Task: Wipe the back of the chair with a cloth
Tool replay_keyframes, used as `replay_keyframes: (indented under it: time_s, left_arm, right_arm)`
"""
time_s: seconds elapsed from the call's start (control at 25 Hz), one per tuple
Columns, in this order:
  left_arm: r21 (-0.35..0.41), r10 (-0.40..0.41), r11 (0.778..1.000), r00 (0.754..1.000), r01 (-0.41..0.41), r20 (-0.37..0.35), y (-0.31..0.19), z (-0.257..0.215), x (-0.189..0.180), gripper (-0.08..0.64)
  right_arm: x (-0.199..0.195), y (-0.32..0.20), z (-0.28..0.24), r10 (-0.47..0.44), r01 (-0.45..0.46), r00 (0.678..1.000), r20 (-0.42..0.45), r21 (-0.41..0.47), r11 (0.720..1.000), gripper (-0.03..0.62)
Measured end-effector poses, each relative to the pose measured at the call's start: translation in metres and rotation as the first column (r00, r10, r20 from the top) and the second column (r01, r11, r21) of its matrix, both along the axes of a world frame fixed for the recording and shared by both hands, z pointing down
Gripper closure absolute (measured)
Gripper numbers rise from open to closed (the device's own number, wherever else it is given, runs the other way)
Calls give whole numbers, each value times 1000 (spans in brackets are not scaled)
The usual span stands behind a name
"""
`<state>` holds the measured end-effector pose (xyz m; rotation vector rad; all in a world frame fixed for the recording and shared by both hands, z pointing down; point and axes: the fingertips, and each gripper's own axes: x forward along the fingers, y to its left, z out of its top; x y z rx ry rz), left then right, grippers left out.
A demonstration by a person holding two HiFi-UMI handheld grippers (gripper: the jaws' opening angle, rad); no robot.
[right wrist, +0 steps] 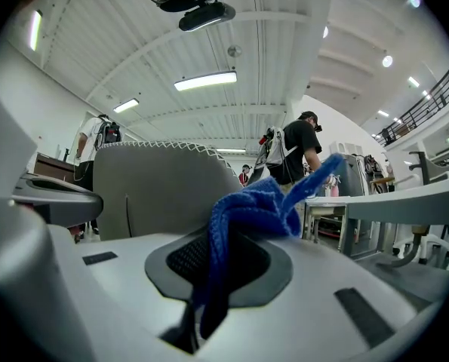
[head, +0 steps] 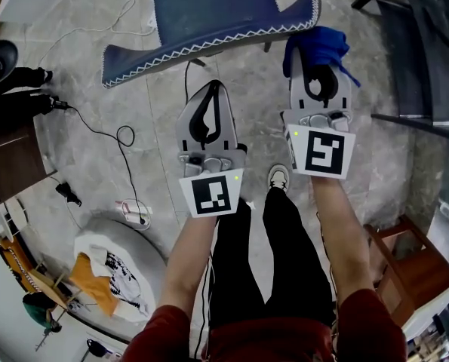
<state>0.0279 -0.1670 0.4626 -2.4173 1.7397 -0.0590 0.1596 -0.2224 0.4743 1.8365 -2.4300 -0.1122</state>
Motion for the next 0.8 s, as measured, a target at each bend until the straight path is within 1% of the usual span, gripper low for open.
replay_keyframes:
  time_s: [0.24, 0.4, 0.6, 0.8]
  left_arm:
    - [11, -23, 1000, 1000, 24, -7, 7, -4, -21, 546]
    - [27, -35, 999, 999, 35, -18, 14, -8, -38, 547]
    - [26, -73, 997, 997, 74, -20, 24, -9, -77, 546]
    - [21, -120, 992, 992, 121, -30, 32, -8, -117, 546]
  right_arm:
    - [-32, 10, -13, -46, 47, 999, -27, 31, 998, 535]
    - [-50, 18, -22, -53, 55, 998, -41, 50, 997, 535]
    - [-87, 26, -31, -83, 88, 995, -58, 85, 992, 535]
    - [-136, 35, -34, -148, 156, 985, -92, 92, 983, 535]
